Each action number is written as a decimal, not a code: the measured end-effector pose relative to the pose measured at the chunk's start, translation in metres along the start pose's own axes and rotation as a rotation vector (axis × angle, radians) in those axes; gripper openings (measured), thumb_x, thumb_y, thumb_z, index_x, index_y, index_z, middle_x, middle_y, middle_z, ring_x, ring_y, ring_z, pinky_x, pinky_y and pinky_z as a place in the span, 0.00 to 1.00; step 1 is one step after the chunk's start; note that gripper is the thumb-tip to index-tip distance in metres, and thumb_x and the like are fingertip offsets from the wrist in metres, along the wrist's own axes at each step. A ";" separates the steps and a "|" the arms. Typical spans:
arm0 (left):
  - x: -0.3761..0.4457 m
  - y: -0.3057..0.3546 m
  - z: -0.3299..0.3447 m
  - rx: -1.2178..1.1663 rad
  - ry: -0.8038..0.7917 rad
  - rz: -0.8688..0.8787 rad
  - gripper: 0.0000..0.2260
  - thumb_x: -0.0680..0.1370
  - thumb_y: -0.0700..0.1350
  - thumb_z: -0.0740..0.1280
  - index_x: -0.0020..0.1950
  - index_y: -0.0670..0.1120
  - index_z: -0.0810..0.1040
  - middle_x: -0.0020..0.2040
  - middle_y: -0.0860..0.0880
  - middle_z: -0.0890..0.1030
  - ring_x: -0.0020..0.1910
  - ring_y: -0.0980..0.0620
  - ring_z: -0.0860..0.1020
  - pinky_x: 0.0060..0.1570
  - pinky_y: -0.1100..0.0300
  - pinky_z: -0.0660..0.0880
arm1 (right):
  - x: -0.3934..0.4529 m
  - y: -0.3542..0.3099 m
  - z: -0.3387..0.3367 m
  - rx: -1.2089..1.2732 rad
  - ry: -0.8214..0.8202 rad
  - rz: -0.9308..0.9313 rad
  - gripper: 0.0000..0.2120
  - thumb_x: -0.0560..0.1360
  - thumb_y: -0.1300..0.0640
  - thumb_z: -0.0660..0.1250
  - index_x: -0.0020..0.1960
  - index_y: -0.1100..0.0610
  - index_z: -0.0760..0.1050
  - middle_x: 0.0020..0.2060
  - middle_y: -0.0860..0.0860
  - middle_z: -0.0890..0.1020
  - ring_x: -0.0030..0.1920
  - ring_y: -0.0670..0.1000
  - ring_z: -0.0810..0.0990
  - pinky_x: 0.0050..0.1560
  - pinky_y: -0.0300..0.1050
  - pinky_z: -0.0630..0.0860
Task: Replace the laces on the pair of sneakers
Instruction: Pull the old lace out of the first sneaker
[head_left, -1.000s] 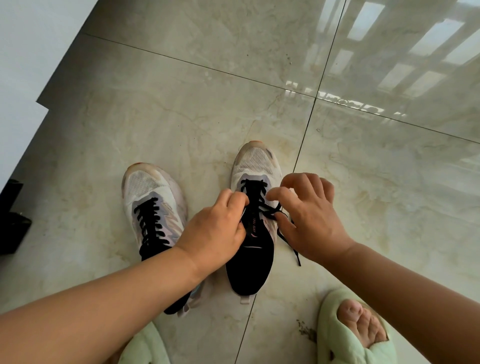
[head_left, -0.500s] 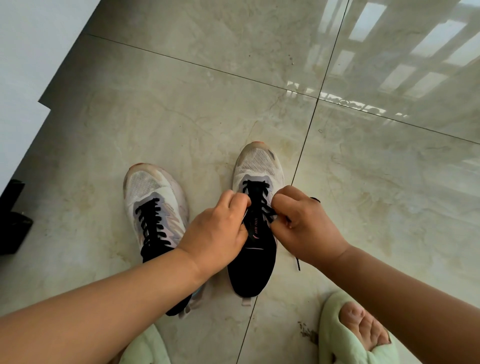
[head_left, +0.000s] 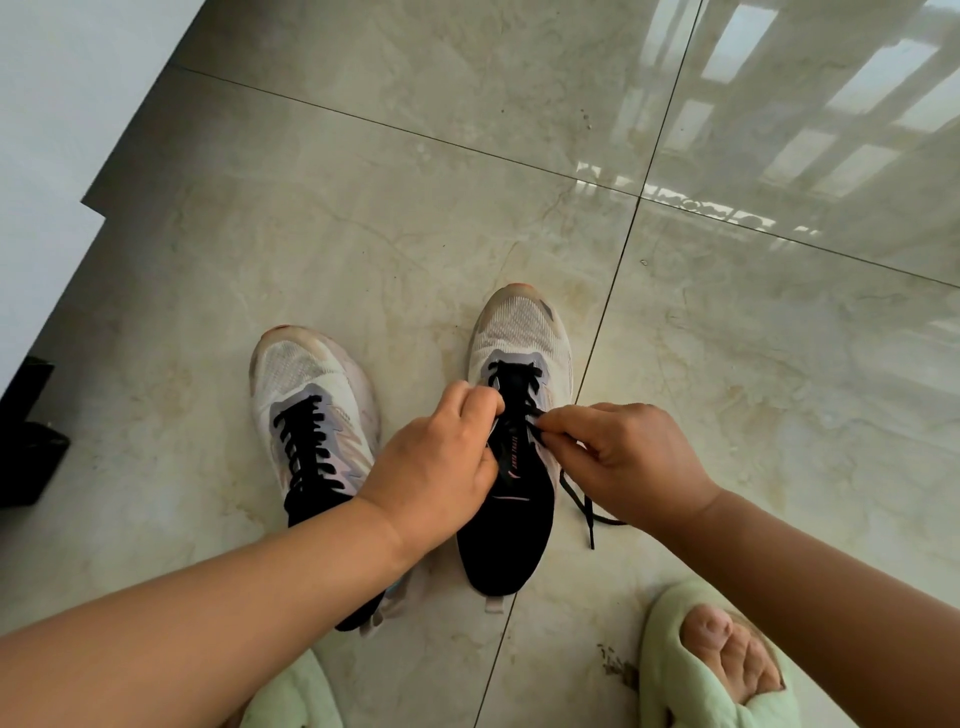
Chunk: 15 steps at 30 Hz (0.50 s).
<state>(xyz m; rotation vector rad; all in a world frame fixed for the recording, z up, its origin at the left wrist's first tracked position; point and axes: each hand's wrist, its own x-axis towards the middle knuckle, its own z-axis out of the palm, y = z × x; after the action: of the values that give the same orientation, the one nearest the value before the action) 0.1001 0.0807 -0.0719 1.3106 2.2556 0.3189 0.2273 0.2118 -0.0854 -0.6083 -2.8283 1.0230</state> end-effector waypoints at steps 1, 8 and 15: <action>0.000 0.000 0.000 -0.002 0.000 0.001 0.12 0.75 0.40 0.62 0.58 0.45 0.71 0.53 0.48 0.72 0.37 0.43 0.77 0.37 0.50 0.74 | 0.000 0.000 0.000 -0.005 0.016 0.010 0.09 0.72 0.54 0.65 0.45 0.53 0.83 0.29 0.50 0.82 0.29 0.54 0.80 0.28 0.48 0.76; 0.000 0.003 0.001 -0.020 -0.037 -0.011 0.12 0.77 0.45 0.62 0.59 0.47 0.69 0.54 0.50 0.72 0.42 0.46 0.78 0.42 0.53 0.74 | -0.002 -0.006 0.002 -0.064 0.164 -0.014 0.10 0.65 0.57 0.58 0.26 0.59 0.65 0.20 0.50 0.66 0.21 0.53 0.64 0.29 0.46 0.70; 0.001 0.003 0.002 -0.009 -0.044 -0.015 0.10 0.77 0.44 0.60 0.57 0.45 0.69 0.55 0.48 0.72 0.43 0.46 0.77 0.43 0.53 0.74 | -0.006 -0.002 0.002 0.047 0.168 -0.038 0.08 0.63 0.58 0.57 0.31 0.52 0.57 0.23 0.47 0.60 0.24 0.50 0.61 0.30 0.40 0.67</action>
<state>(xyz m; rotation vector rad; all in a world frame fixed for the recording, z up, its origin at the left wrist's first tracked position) 0.1034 0.0827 -0.0728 1.2837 2.2240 0.2916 0.2318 0.2067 -0.0854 -0.6030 -2.6525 0.9800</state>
